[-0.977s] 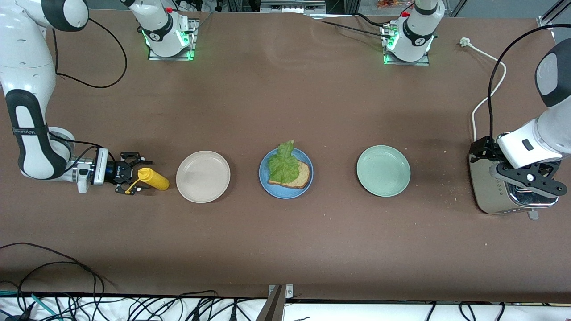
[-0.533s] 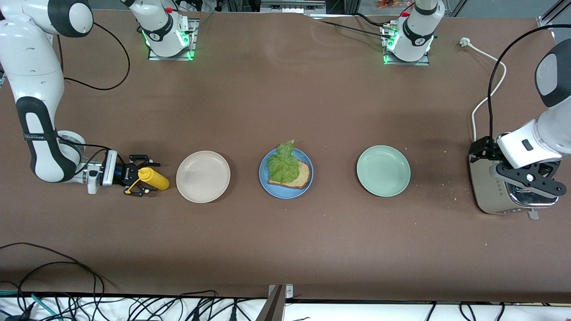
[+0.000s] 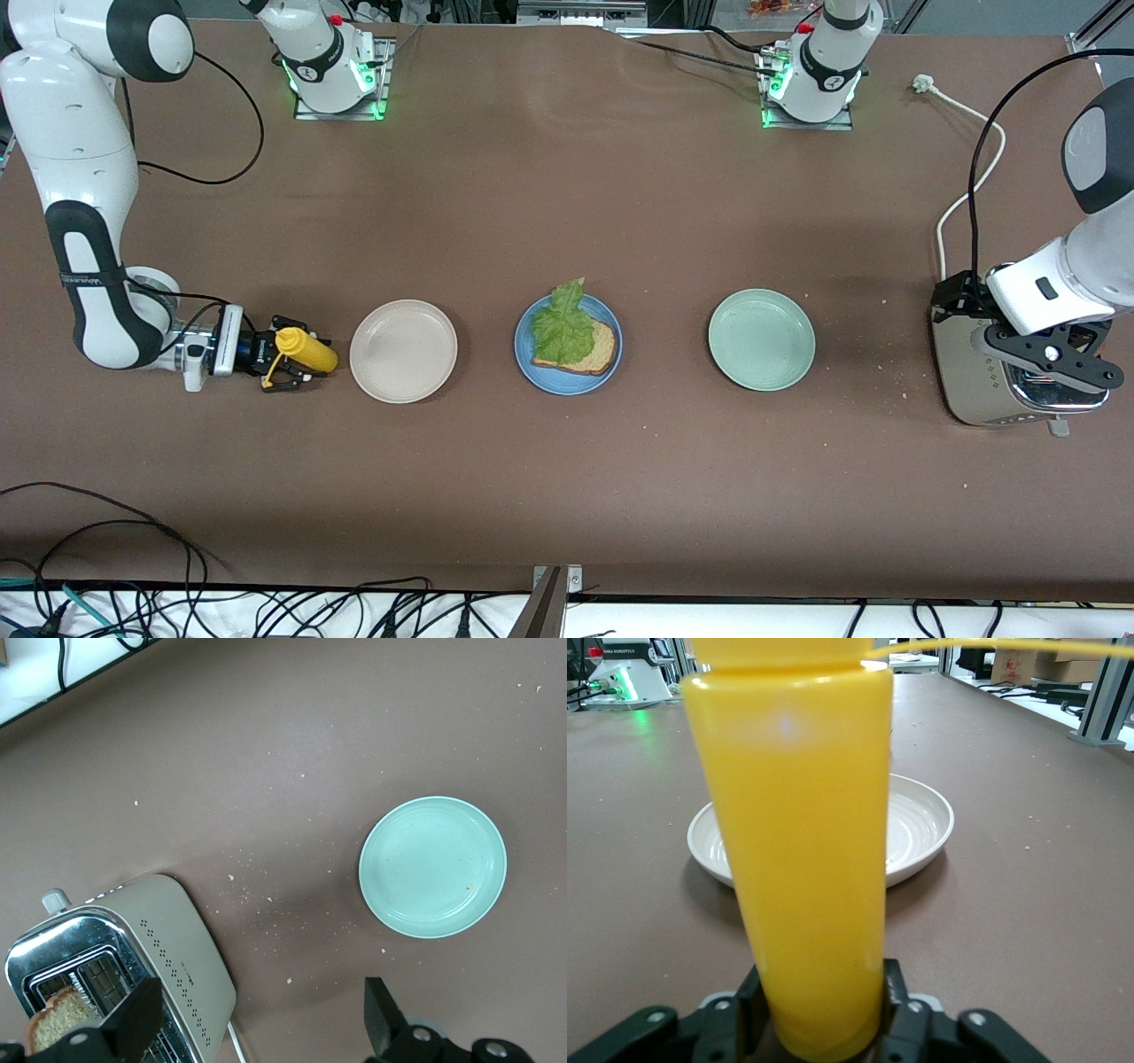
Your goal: Make sandwich in blue plate with both arms
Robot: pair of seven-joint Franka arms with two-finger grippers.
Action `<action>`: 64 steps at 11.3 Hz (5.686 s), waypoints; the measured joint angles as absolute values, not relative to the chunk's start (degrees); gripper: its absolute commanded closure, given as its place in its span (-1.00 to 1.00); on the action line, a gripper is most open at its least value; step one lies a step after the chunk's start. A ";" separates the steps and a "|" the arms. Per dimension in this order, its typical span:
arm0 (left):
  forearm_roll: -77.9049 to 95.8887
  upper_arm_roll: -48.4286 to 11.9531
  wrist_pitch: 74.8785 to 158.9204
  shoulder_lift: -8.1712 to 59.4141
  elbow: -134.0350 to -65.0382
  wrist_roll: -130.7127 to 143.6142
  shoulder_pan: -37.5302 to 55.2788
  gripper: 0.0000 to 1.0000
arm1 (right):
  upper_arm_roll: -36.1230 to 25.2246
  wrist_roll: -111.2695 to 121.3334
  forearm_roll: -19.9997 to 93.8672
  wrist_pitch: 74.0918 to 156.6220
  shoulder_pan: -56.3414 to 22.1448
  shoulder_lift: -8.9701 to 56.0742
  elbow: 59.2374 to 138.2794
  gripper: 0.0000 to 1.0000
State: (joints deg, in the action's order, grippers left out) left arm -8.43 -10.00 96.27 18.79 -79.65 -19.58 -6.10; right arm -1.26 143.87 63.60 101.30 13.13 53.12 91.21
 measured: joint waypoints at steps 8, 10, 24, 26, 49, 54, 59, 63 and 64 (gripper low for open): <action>-8.43 -10.00 96.22 18.83 -79.65 -19.58 -6.11 -1.00 | -1.02 126.80 48.83 107.86 8.74 48.50 87.70 1.00; -8.43 -10.00 96.21 18.86 -79.65 -19.58 -6.12 -1.00 | -1.03 117.81 43.53 109.59 6.61 45.26 87.97 1.00; -8.43 -10.07 96.19 19.00 -79.65 -19.59 -6.68 -1.00 | -1.12 49.91 0.64 109.81 -23.19 31.77 88.59 1.00; -8.43 -10.08 96.20 19.00 -79.65 -19.59 -6.69 -1.00 | -3.09 46.84 -3.91 109.30 -28.24 31.76 88.59 1.00; -8.43 -10.13 96.18 19.03 -79.65 -19.59 -6.77 -1.00 | -12.40 32.40 -11.26 101.80 -44.87 39.84 81.04 1.00; -5.47 -10.04 95.86 19.27 -80.16 -19.59 -8.42 -1.00 | 6.02 40.27 -1.59 101.72 -20.55 32.01 81.29 1.00; -5.36 -9.84 95.38 19.55 -80.83 -19.59 -12.33 -1.00 | 16.78 59.93 7.14 101.68 -1.14 32.36 82.23 1.00; -5.39 -9.60 95.43 20.72 -80.80 -20.57 -23.02 -1.00 | 17.20 85.86 17.27 100.48 9.84 36.98 82.23 1.00; -5.39 -9.60 96.34 22.03 -80.80 -20.65 -25.00 -1.00 | 17.19 91.79 19.24 99.27 12.39 38.81 81.68 1.00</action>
